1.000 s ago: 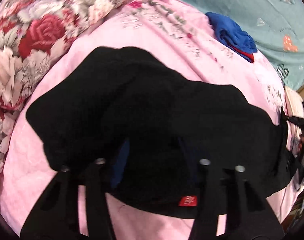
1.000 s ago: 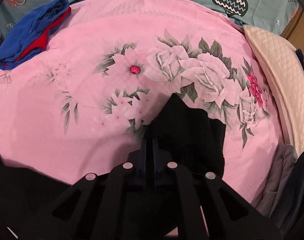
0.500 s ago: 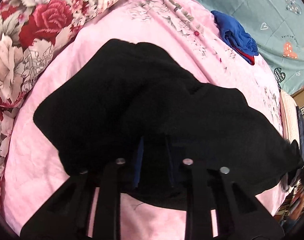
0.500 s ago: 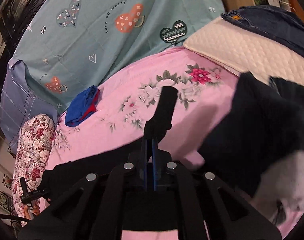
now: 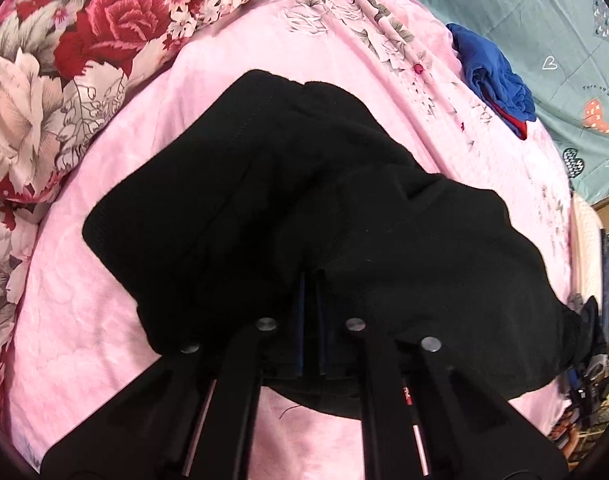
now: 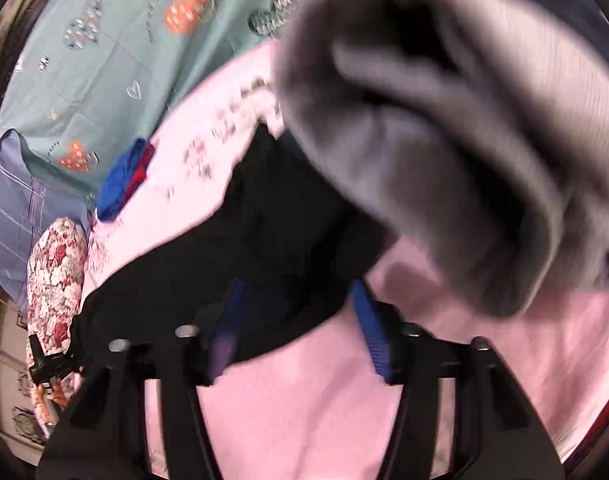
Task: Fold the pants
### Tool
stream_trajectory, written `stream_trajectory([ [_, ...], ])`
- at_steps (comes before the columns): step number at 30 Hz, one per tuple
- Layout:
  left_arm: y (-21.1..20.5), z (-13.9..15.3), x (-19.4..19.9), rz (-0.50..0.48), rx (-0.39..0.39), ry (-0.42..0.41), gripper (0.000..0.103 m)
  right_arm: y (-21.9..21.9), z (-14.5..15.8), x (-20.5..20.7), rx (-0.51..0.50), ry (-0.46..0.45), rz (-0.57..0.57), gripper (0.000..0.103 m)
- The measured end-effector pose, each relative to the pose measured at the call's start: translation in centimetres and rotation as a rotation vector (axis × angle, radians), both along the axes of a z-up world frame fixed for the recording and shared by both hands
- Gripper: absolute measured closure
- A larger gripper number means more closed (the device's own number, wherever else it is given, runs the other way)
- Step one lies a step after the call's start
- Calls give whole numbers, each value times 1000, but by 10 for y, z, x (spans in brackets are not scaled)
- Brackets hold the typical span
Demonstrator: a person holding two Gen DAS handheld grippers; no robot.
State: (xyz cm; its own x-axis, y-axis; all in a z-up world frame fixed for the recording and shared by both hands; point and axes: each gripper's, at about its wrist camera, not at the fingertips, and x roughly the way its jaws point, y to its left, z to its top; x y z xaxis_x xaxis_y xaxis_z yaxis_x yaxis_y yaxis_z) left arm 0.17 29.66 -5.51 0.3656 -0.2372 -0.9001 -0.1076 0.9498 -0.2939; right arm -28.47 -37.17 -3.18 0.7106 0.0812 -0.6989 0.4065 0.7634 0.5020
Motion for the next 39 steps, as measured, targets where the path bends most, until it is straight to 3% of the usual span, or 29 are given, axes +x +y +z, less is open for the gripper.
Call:
stream_trajectory([
  [2, -5, 2, -1, -6, 48, -10, 95, 2, -1, 9, -4, -25, 12, 47],
  [3, -6, 3, 0, 4, 72, -11, 100, 5, -5, 17, -17, -19, 18, 53],
  [4, -6, 4, 0, 12, 88, -9, 100, 7, -8, 24, -22, -4, 28, 78],
  [5, -4, 6, 1, 18, 90, -9, 100, 8, -13, 31, -2, 8, 43, 90],
  [6, -2, 7, 2, 23, 90, -9, 100, 6, -14, 33, 18, 5, 43, 91],
  [10, -3, 7, 1, 16, 108, -10, 100, -3, -3, 20, 28, -30, 6, 91],
  [13, -11, 11, -5, -13, 155, -37, 100, -6, -20, 14, 43, 73, 25, 87],
  [14, -13, 13, -8, -24, 155, -48, 94, -3, -24, 12, 39, 100, 28, 78],
  [15, -17, 16, -11, -39, 152, -63, 72, -3, -25, 10, 49, 97, 22, 68],
  [16, -20, 20, -15, -50, 148, -85, 45, -6, -25, 6, 68, 81, -9, 37],
  [17, -24, 26, -20, -58, 146, -124, 35, -8, -23, 4, 69, 64, -40, 28],
  [18, -29, 30, -24, -63, 155, -158, 29, -9, -21, 3, 62, 45, -56, 28],
  [21, -43, 35, -32, -90, 197, -219, 21, -7, -23, 20, 59, 47, -40, 28],
  [25, -50, 17, -29, -101, 190, -180, 21, 1, -37, 49, 64, 43, -15, 29],
  [27, -49, 6, -27, -101, 195, -155, 21, 2, -41, 59, 125, -6, 17, 57],
  [28, -48, 4, -28, -106, 202, -152, 21, 3, -40, 63, 127, -10, 23, 80],
  [29, -48, 4, -30, -117, 212, -160, 21, 6, -37, 65, 131, -19, 42, 85],
  [34, -47, 6, -35, -135, 235, -160, 21, 8, 6, 44, 80, -109, 33, 87],
  [36, -51, 7, -36, -146, 252, -163, 21, 13, 6, 48, 11, -28, 46, 86],
  [39, -63, 16, -47, -192, 211, -194, 21, 37, -4, 68, -201, 219, 63, 66],
])
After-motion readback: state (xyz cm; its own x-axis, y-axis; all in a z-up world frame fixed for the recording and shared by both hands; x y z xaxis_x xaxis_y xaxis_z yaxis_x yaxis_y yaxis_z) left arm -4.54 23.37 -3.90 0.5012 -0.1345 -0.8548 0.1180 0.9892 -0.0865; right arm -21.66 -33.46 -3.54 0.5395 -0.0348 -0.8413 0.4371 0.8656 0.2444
